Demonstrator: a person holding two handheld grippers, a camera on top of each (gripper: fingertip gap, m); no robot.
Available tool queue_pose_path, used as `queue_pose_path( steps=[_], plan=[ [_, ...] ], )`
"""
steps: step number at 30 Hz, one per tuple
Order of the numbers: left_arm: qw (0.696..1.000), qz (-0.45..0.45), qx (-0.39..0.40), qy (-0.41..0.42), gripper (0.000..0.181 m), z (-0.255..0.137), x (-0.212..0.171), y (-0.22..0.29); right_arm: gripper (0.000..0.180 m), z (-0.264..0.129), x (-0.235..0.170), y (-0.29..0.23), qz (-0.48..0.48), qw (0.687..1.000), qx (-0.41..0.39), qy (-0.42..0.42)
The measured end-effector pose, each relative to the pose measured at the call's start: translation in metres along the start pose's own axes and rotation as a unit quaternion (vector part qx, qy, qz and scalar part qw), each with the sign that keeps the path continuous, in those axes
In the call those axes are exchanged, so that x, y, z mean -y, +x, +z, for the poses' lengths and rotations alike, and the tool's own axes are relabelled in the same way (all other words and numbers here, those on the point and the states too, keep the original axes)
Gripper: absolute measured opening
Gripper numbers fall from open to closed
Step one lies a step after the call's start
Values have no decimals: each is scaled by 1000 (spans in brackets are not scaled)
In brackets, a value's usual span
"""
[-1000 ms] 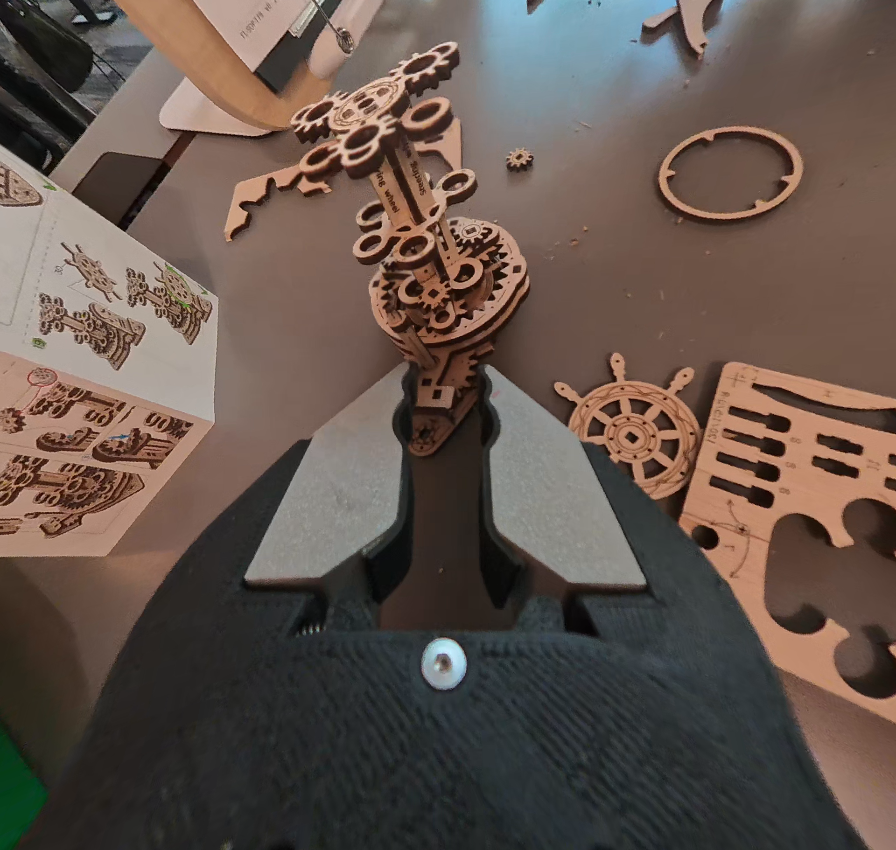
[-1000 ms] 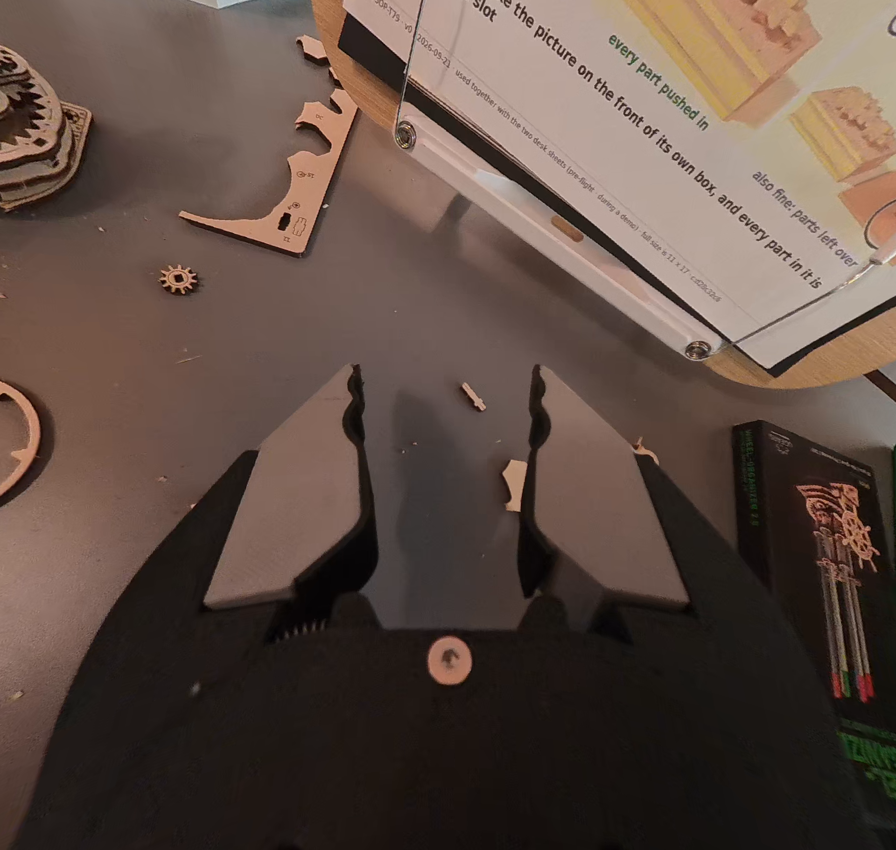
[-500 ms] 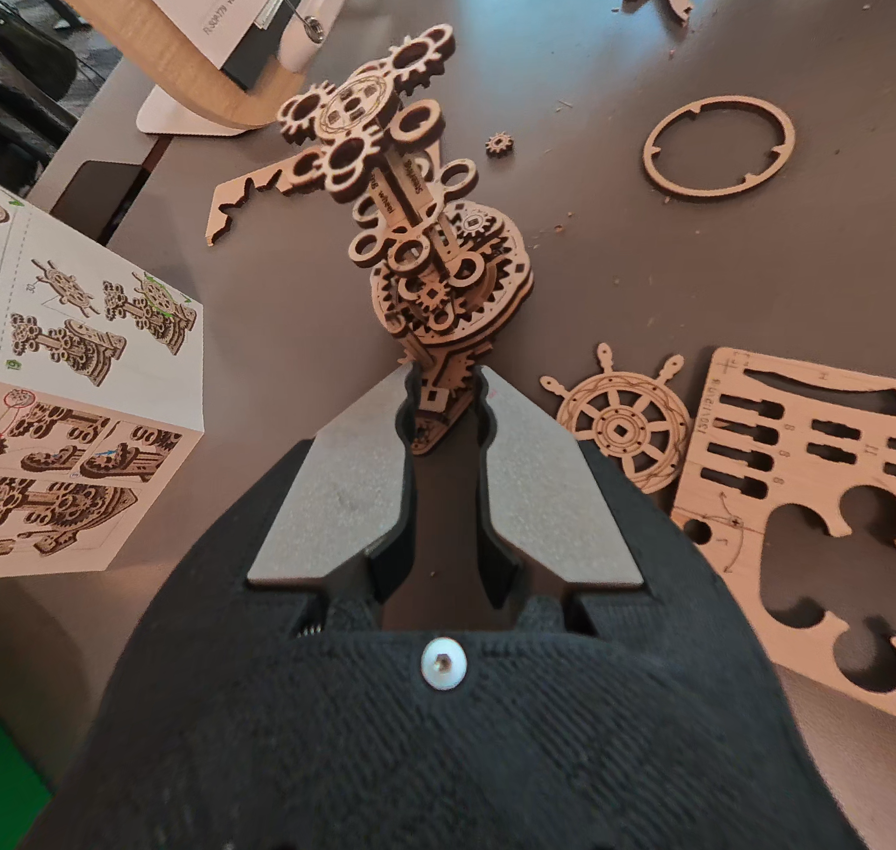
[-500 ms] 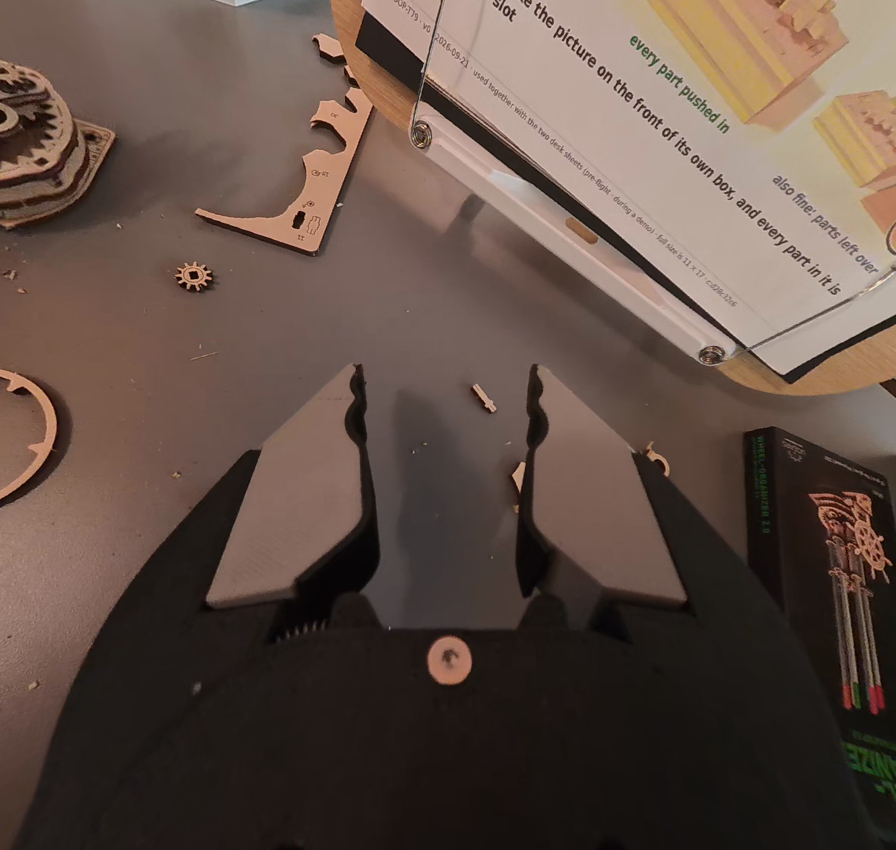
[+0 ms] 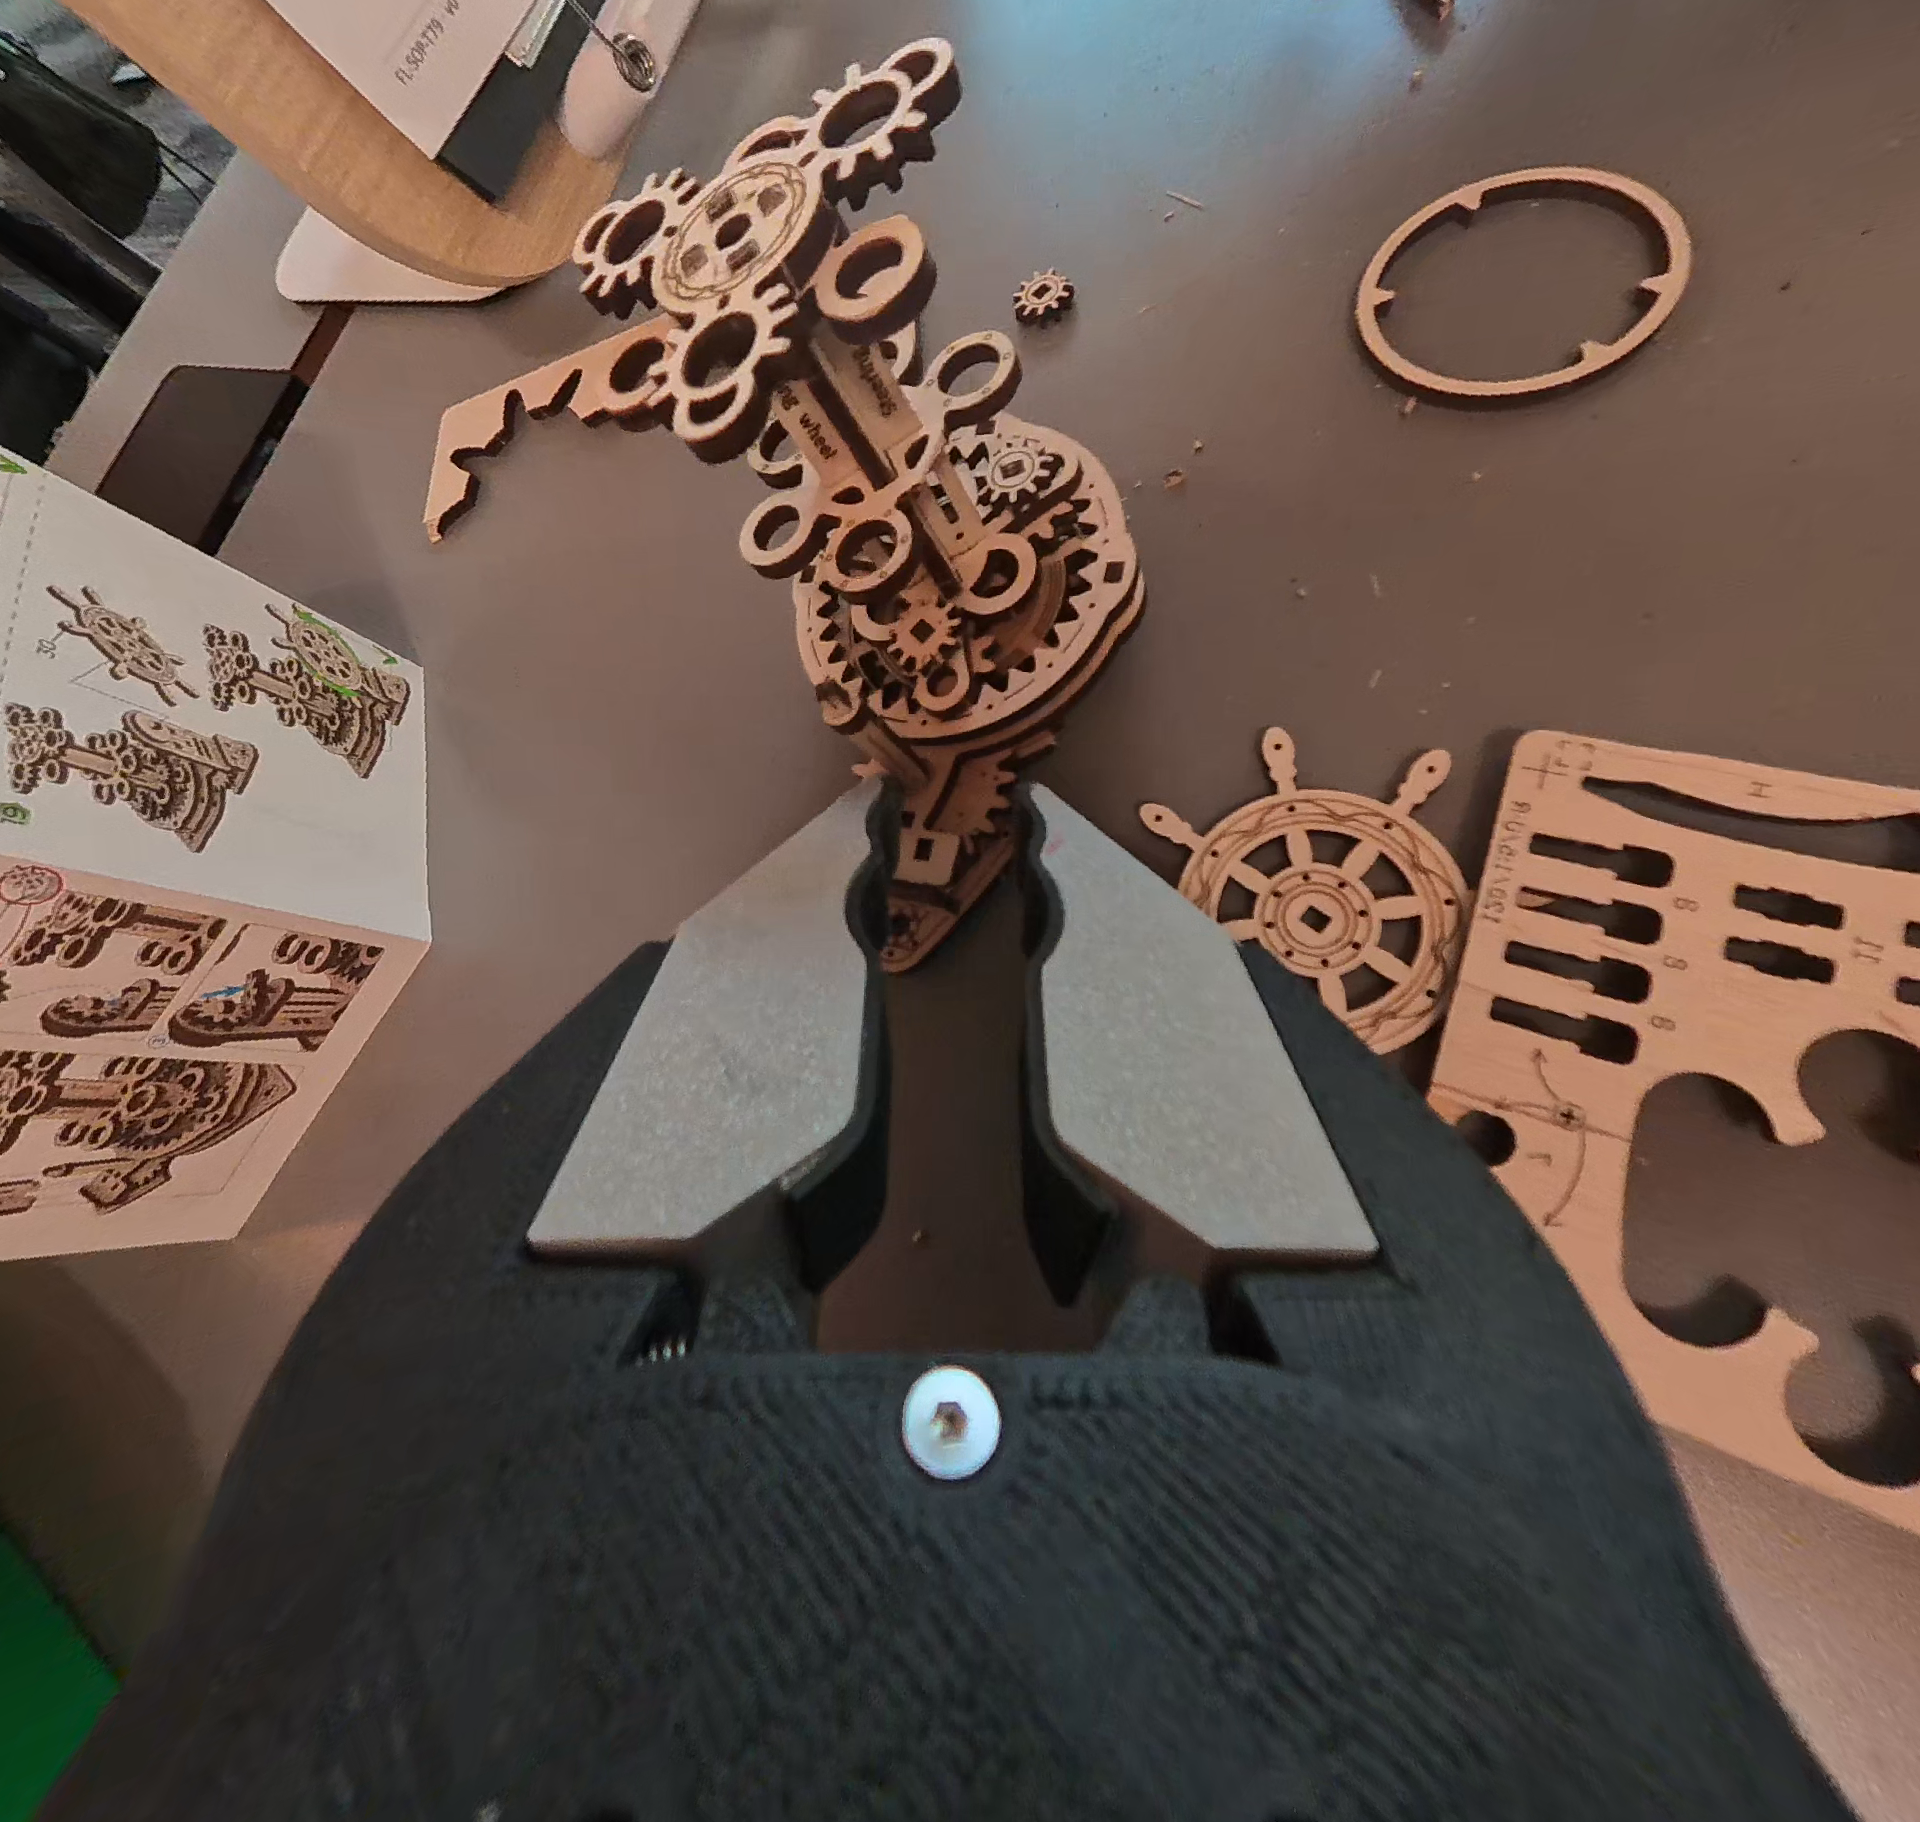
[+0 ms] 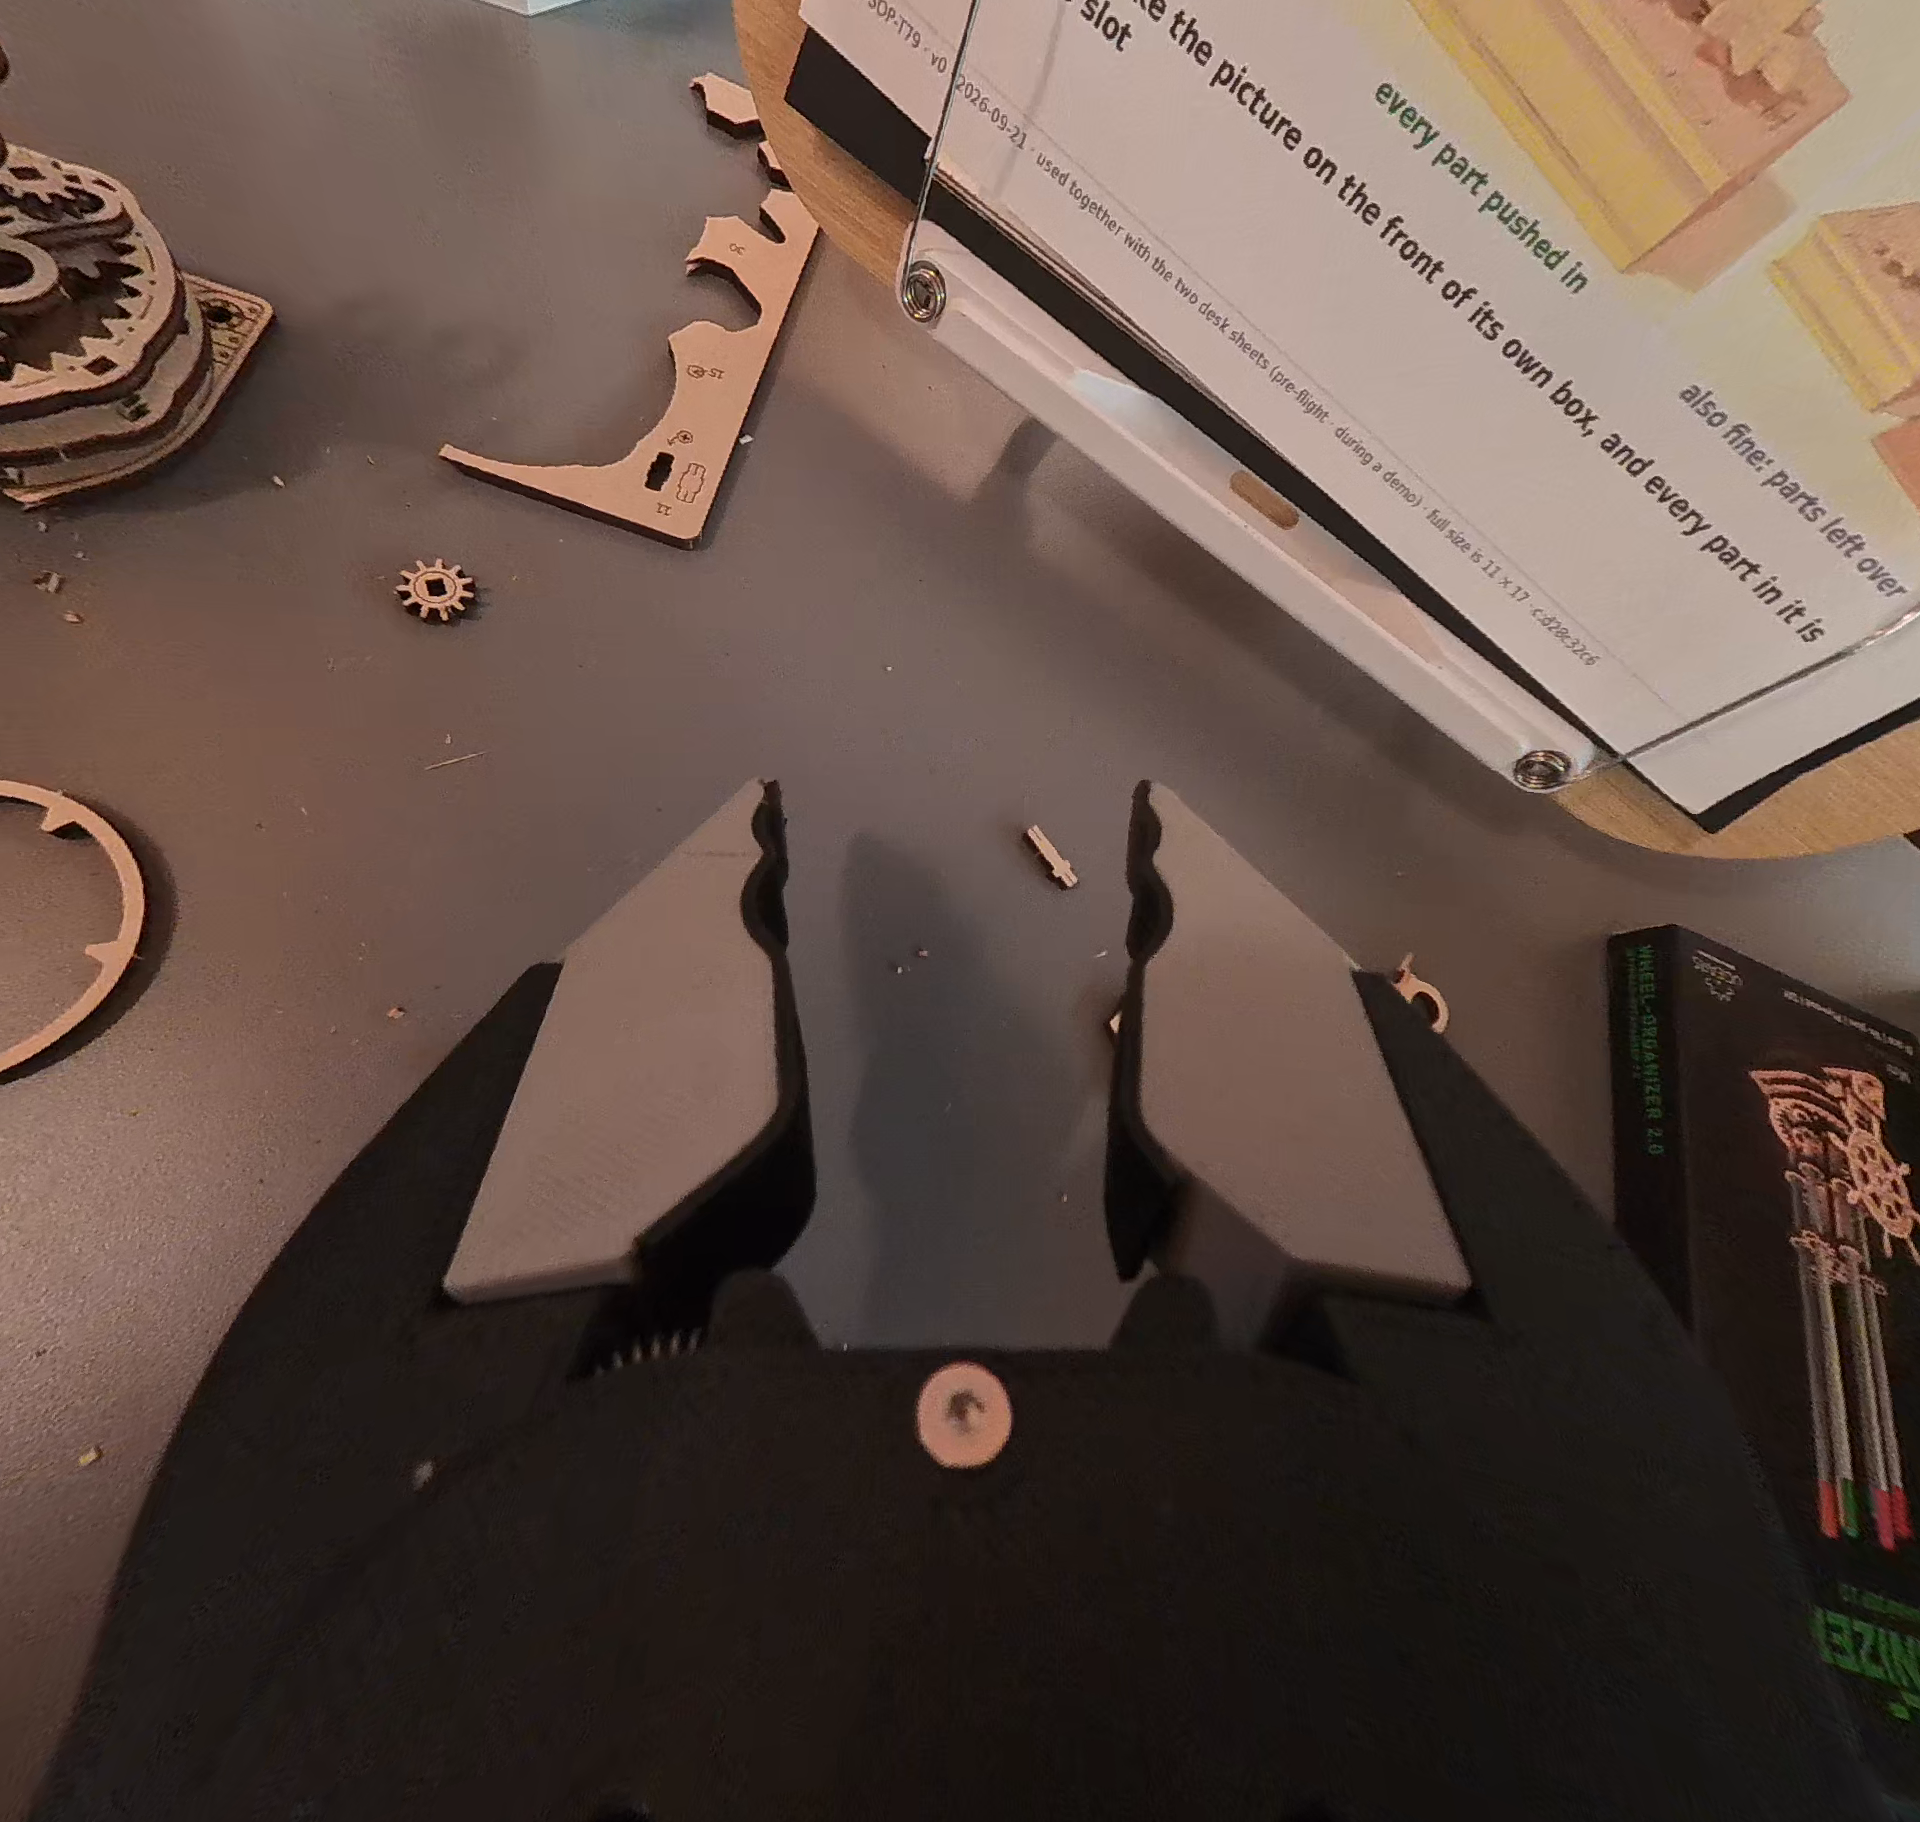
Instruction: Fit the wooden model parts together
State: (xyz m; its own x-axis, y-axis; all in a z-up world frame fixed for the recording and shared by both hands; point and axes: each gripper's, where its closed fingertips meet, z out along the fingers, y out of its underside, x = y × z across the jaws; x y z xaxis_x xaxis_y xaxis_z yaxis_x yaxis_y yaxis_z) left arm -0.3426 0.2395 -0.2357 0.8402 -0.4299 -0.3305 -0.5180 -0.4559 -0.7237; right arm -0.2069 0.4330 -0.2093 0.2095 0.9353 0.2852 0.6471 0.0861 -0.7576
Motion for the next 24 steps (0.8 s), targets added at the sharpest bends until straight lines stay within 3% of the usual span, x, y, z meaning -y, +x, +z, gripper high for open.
queue_pose_path(
  steps=[11, 13, 24],
  plan=[
    [1000, -23, 17, 8, 16, -2, 1, -8, 63, 0, -1, 0, 1, 1000, 1, -2],
    [999, -29, 26, 10, 1, -3, 2, -12, 62, 0, -1, 0, 0, 1000, 0, -2],
    [997, -62, 46, 10, 6, -5, -1, -23, 62, 0, -2, 0, -3, 1000, 0, -6]
  ],
)
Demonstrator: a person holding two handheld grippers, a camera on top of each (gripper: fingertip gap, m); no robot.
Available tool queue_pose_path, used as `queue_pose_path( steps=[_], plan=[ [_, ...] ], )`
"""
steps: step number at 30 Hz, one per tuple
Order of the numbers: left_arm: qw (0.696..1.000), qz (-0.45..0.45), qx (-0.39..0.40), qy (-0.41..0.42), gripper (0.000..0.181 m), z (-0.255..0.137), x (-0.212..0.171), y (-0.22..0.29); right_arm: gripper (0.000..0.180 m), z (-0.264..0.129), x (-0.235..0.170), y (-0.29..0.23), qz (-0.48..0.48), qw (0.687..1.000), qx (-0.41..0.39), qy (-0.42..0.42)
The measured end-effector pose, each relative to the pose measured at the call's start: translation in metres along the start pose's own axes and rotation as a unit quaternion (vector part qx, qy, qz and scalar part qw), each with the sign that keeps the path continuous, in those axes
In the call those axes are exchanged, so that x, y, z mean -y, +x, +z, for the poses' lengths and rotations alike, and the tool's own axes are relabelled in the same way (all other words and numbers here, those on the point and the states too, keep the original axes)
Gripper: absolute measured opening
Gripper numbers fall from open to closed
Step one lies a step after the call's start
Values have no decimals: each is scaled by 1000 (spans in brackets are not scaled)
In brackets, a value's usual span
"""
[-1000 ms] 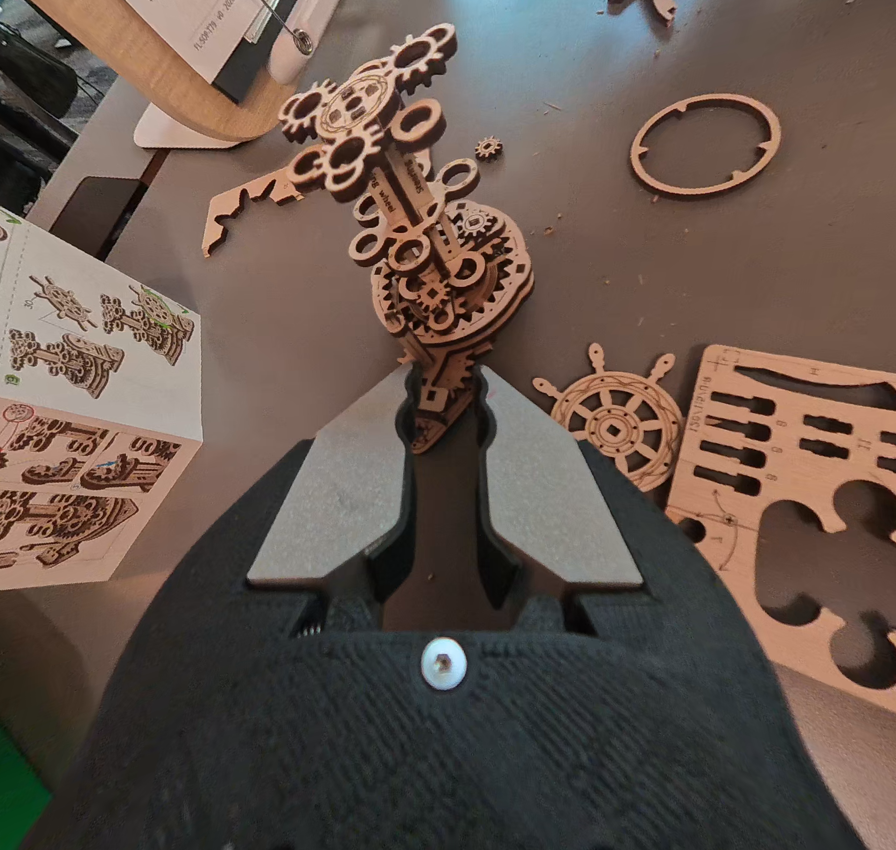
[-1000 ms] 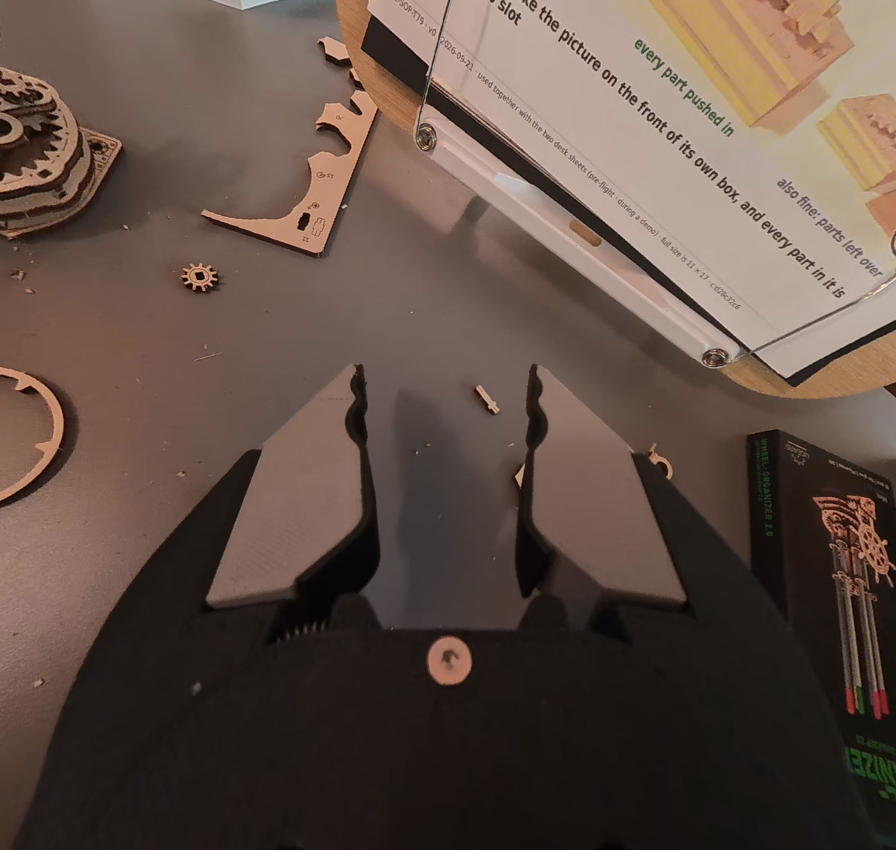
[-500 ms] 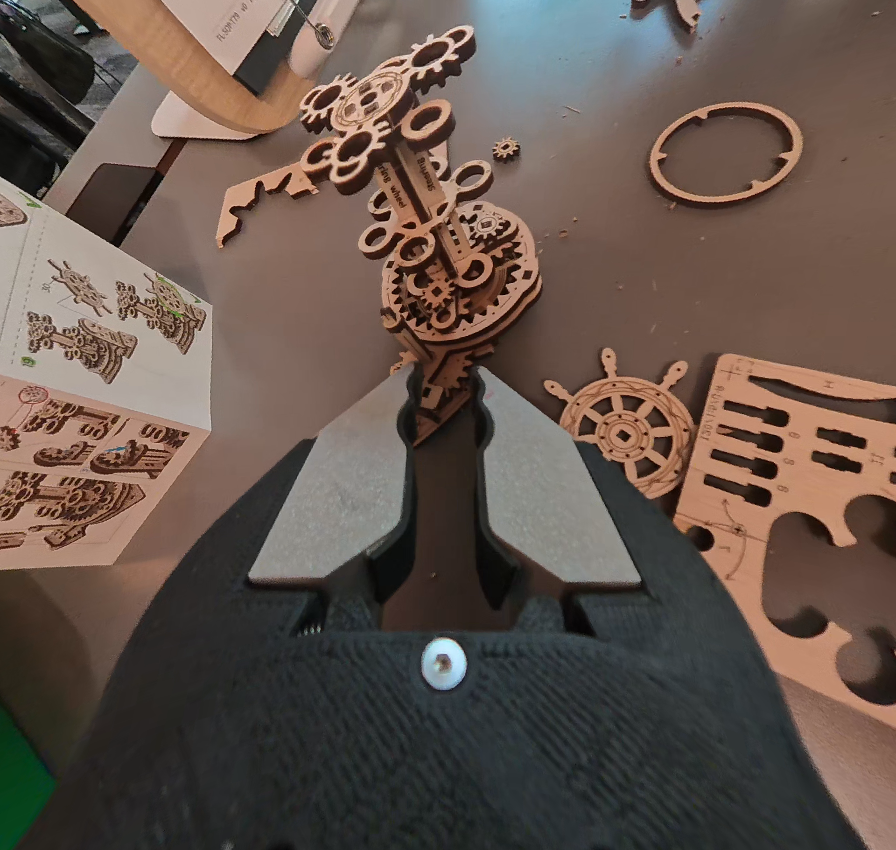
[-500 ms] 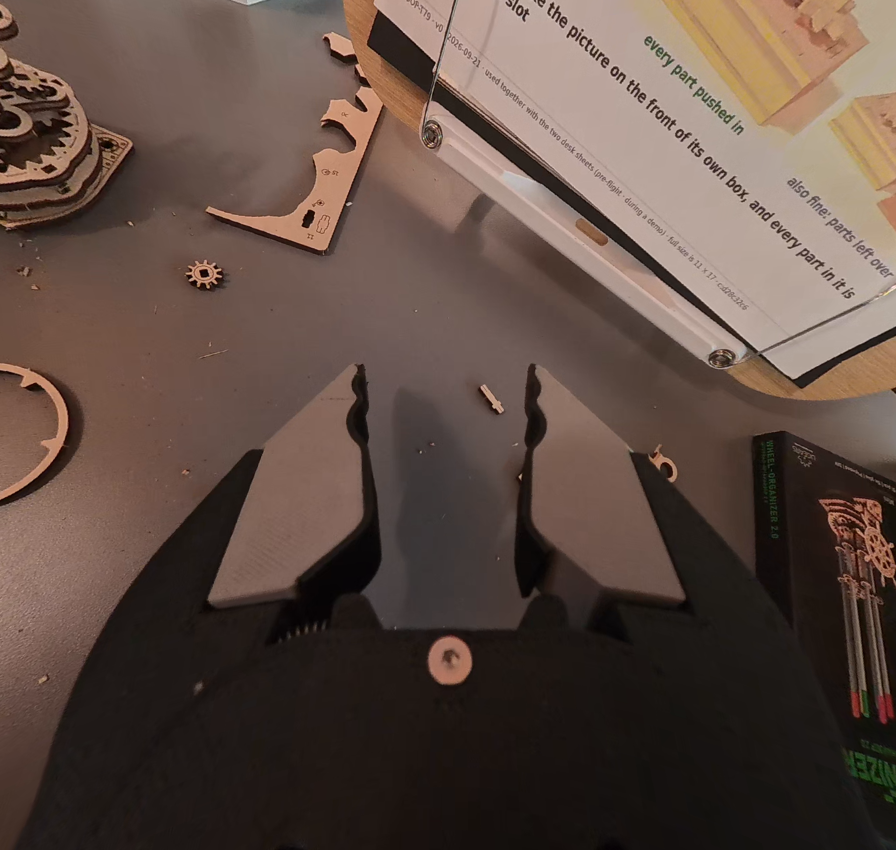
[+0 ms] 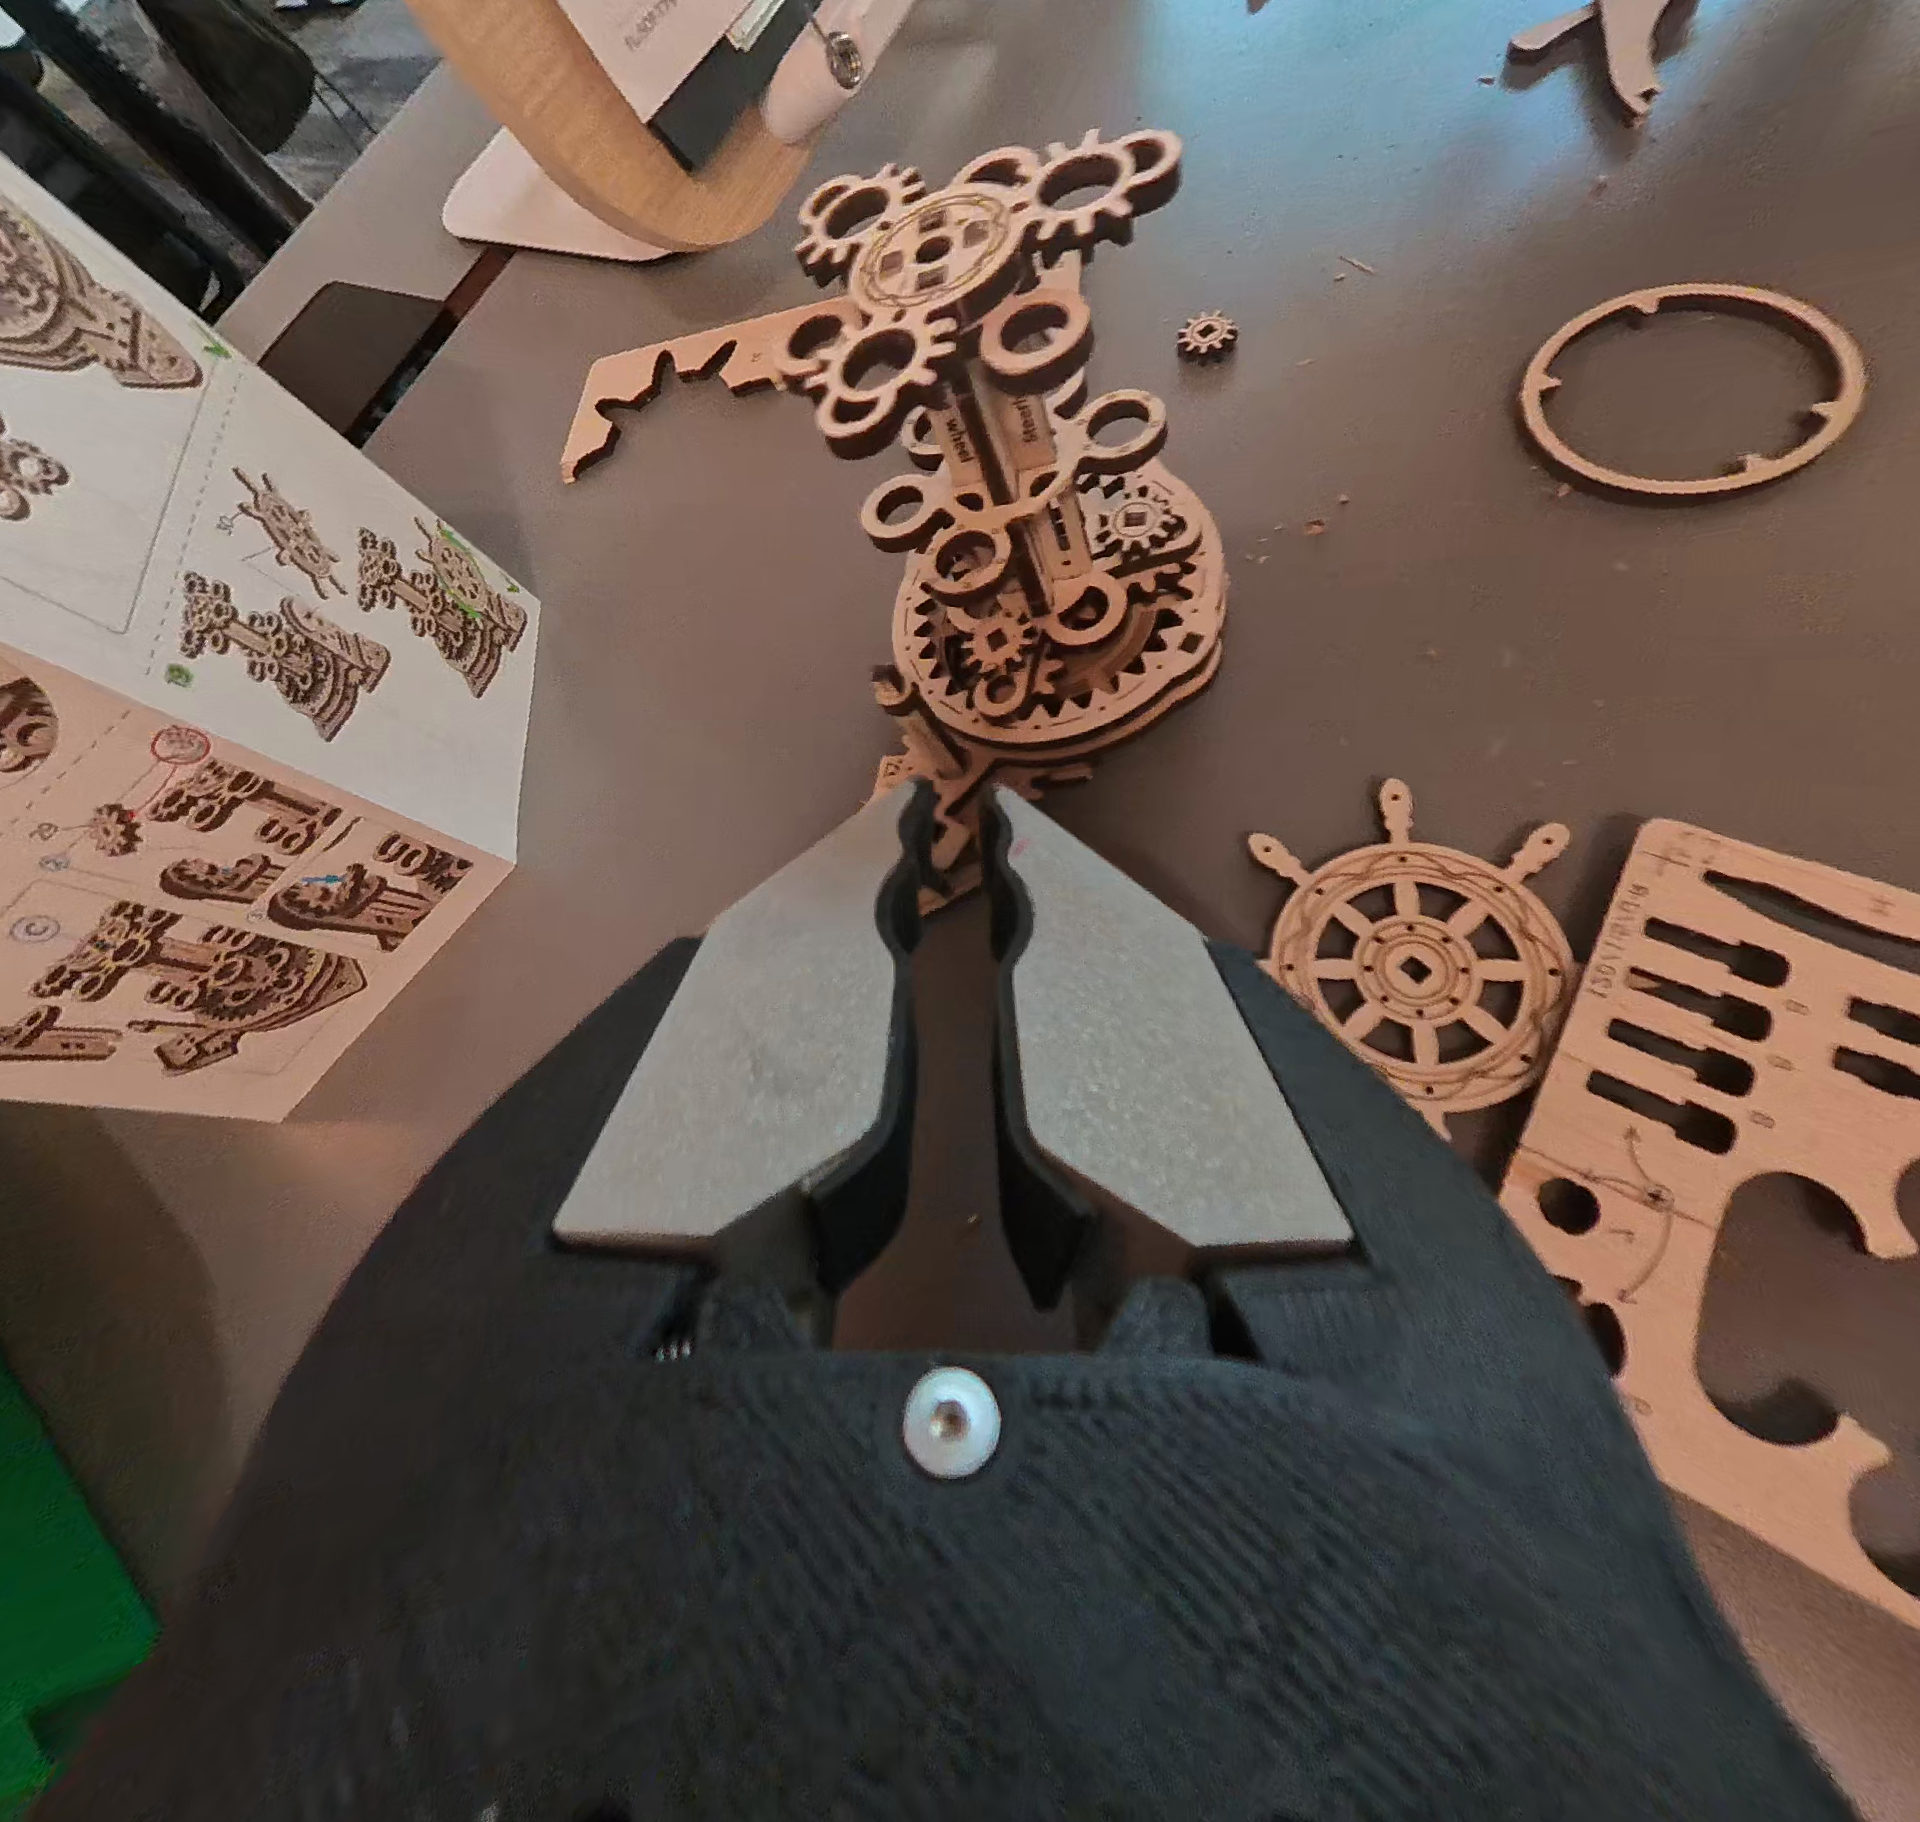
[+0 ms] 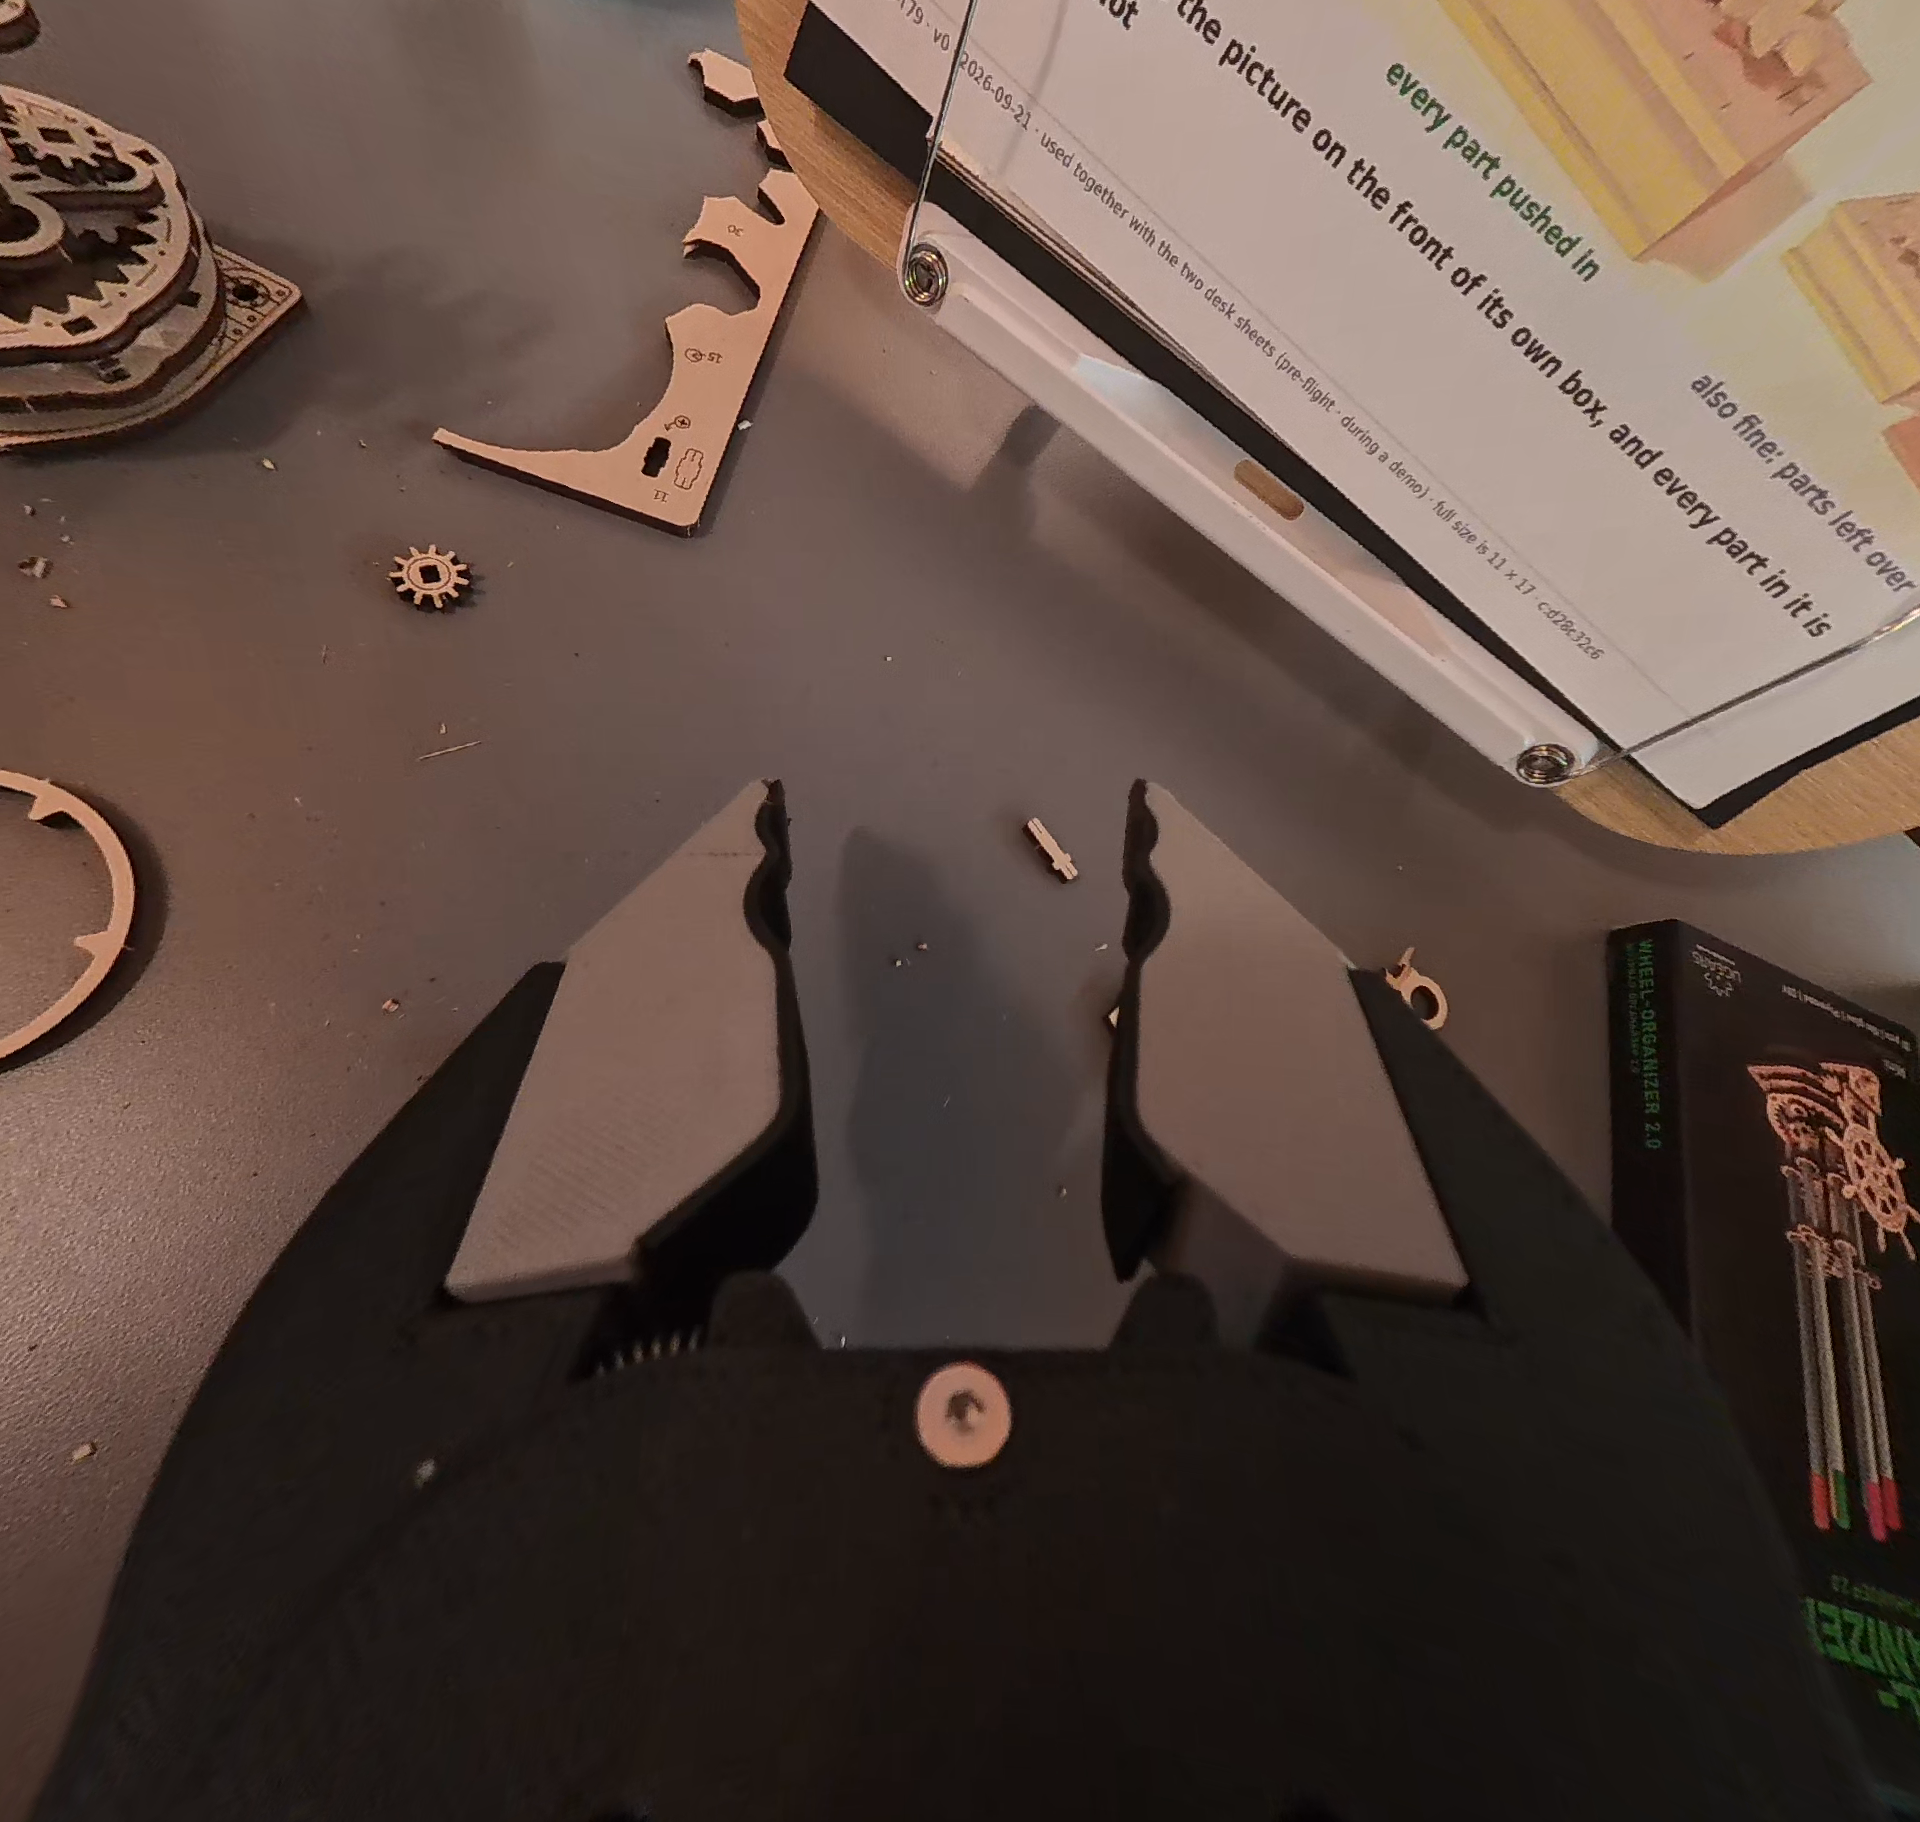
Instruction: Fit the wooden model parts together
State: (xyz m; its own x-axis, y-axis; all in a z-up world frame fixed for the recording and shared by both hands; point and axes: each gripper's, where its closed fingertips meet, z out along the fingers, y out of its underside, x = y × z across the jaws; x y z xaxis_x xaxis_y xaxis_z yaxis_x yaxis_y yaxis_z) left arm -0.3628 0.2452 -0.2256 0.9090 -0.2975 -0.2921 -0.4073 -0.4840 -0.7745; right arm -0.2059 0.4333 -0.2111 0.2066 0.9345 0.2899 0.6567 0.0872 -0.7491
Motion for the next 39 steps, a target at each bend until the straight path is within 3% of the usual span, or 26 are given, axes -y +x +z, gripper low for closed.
queue_pose_path(
  steps=[6, 10, 18, 25, 39],
  plan=[
    [999, -41, -15, -20, 30, 2, -6, -1, 62, 1, 0, -3, -2, 1000, 4, -1],
    [997, -68, -17, -26, 33, 5, -6, -4, 61, 2, 1, -7, -5, 1000, 8, -2],
    [995, -70, 62, -42, 12, 4, -16, -31, 61, 2, 1, -9, -9, 1000, 6, -2],
    [995, -58, 67, -37, 20, 2, -15, -31, 61, 1, 1, -6, -4, 1000, 7, 0],
    [996, -35, 66, -41, 19, 3, -14, -26, 59, 0, 1, -8, -3, 1000, 16, 2]
  ],
)
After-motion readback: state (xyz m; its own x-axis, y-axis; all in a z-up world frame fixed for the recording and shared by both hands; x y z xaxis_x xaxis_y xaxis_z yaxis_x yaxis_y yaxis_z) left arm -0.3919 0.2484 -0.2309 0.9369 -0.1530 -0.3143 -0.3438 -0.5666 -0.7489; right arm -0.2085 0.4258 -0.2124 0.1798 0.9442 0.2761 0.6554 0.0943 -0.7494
